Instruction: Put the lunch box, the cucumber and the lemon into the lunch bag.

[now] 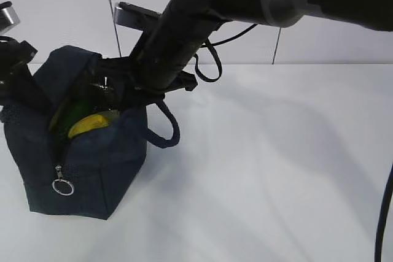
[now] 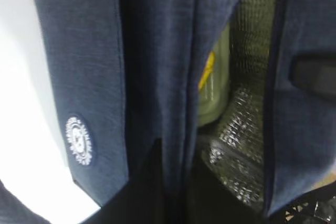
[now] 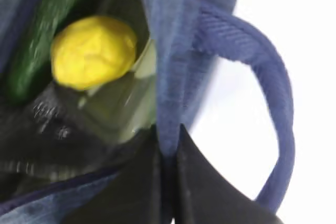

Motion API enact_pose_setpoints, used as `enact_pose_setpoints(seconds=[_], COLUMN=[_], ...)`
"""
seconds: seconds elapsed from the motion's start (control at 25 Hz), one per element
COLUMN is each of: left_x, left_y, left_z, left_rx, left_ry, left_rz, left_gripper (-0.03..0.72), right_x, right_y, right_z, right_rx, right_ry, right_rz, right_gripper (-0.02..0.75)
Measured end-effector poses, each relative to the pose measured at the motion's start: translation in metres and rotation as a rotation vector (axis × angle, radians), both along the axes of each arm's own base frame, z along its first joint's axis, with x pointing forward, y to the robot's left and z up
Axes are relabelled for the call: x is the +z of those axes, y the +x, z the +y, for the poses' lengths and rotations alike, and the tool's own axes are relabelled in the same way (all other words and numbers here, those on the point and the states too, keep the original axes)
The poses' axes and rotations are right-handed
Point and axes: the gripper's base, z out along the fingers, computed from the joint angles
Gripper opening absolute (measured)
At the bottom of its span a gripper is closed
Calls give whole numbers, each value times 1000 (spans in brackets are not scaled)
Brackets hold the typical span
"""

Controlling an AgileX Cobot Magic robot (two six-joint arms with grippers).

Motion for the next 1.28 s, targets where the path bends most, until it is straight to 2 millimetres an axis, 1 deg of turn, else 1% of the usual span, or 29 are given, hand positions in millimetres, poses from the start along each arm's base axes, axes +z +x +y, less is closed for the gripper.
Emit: enact_pose_setpoints(seconds=[0.12, 0.2, 0.32, 0.56, 0.72, 0.84, 1.12, 1.28], left_x=[1, 2, 4, 9, 12, 14, 16, 15], left_y=[-2, -4, -5, -7, -8, -8, -10, -9], left_z=[-18, -30, -47, -71, -87, -96, -117, -119], left_rx=[-48, -71, -85, -95, -88, -79, -75, -61], left_ry=[-13, -31, -75, -151, -207, -228, -254, -257], left_rz=[0, -4, -15, -22, -41, -64, -99, -110], left_gripper=[7, 7, 7, 7, 7, 7, 7, 7], right_x=[-1, 4, 18, 53, 68, 69, 68, 62], right_y=[-3, -5, -6, -12, -12, -10, -7, -6], right_z=[-7, -14, -24, -57, -75, -84, -91, -96], right_rx=[40, 64, 66, 62, 40, 31, 28, 28], right_ry=[-90, -153, -212, -349, -411, -469, -547, -581], right_rz=[-3, -19, -60, -117, -142, -147, -175, -167], right_gripper=[-2, -2, -2, -3, -3, -3, -3, -3])
